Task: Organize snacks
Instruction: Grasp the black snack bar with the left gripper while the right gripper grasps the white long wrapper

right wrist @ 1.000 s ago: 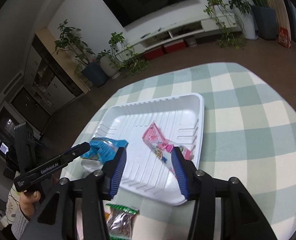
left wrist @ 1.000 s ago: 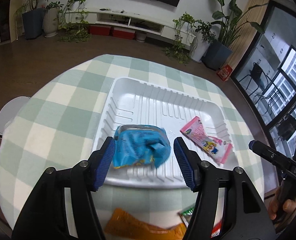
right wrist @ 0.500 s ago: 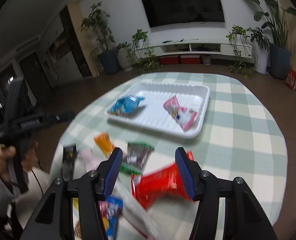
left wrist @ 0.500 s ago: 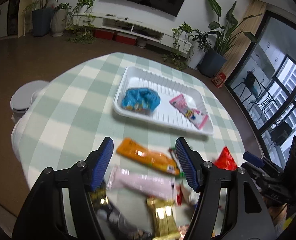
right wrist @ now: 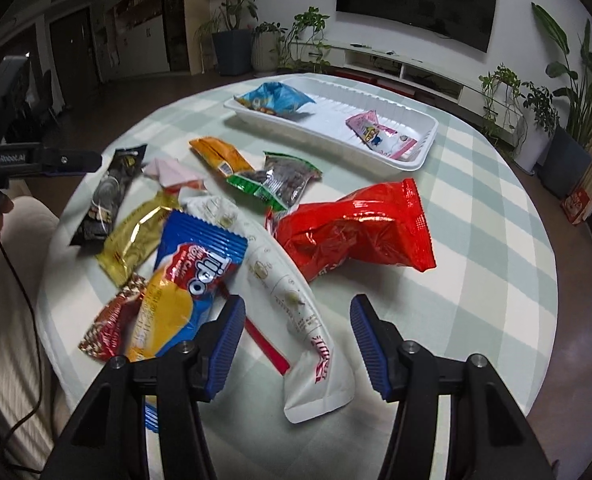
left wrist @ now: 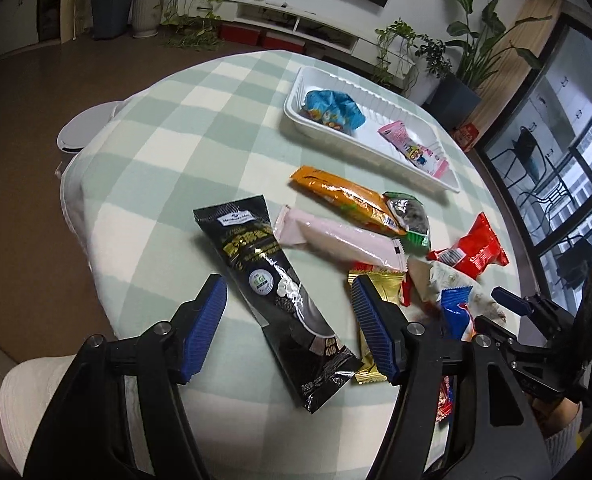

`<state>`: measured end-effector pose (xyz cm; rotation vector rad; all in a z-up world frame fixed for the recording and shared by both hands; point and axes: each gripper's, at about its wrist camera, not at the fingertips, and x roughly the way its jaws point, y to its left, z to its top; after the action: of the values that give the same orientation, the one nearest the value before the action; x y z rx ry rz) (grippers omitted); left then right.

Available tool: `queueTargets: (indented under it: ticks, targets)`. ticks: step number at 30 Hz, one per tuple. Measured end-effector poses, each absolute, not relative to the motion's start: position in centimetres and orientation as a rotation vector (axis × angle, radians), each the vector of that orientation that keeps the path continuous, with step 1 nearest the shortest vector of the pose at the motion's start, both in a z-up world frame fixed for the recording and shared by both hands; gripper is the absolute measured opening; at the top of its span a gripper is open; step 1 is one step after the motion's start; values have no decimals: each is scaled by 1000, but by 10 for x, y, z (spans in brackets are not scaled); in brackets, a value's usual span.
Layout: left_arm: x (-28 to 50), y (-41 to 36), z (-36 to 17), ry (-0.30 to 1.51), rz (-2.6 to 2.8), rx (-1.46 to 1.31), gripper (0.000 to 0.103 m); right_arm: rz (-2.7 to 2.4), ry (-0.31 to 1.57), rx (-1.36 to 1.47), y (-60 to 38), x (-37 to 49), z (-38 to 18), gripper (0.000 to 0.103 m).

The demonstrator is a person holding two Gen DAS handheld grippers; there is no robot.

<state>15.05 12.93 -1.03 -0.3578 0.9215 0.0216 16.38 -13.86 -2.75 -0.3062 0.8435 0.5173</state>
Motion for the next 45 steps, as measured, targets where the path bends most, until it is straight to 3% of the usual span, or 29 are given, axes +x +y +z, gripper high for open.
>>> queueTargets:
  ticks: [18,29,37,42,45]
  targets:
    - [176,124,-39,990,39,-337,63,569,879,-437,-110,174,-44,58]
    - [183,115,-49,988,48,-301,79,597,925,-330,-118,183,-47,59]
    - [181,108,-52,963,79,-261,80,608,923,-307,-120,183,-48,61]
    - [180,104,-53,950,99,-235,76,604,901,-307,-121,180,-48,58]
    - [178,104,-53,935,115,-212,60,616,886,-312,-117,176,-47,39]
